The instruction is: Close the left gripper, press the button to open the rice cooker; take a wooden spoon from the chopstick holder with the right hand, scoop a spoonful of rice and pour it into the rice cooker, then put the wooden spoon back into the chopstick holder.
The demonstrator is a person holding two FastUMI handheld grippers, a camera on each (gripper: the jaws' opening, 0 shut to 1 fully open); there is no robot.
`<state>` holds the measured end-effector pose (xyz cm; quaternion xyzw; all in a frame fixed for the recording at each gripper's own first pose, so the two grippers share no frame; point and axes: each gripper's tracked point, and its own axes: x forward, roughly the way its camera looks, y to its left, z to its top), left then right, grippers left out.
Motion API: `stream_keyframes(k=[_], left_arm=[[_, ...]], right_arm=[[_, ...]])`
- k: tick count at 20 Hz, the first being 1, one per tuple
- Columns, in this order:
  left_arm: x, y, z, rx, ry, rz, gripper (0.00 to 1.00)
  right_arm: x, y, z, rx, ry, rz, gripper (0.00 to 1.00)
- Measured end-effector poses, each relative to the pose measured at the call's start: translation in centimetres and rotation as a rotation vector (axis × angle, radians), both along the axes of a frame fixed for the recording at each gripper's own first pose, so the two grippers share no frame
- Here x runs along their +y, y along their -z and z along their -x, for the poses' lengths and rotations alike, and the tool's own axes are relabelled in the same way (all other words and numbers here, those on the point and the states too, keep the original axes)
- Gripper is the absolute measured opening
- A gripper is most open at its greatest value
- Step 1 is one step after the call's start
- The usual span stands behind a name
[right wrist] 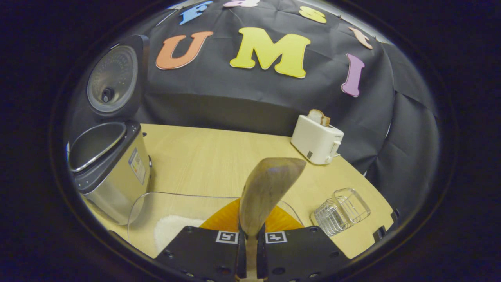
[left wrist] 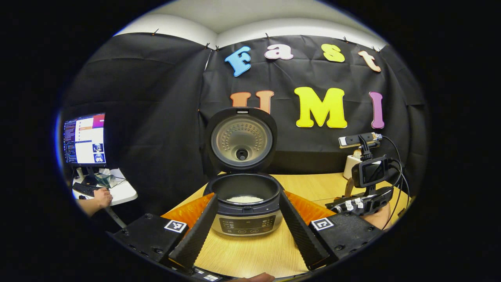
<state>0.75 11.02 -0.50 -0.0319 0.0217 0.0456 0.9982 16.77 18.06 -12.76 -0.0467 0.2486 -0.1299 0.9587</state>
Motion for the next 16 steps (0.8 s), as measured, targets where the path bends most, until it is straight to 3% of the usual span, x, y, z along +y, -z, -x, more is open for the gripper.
stream_keyframes(k=[6,16], left_arm=[[0.6,0.6,-0.3,0.030,-0.014,0.013,0.99],[-2.7,-0.2,0.0,0.008,0.066,-0.009,0.99]], right_arm=[[2.7,0.3,0.0,0.011,-0.035,-0.042,0.10],[7.3,0.1,2.7,-0.004,-0.121,-0.118,0.11]])
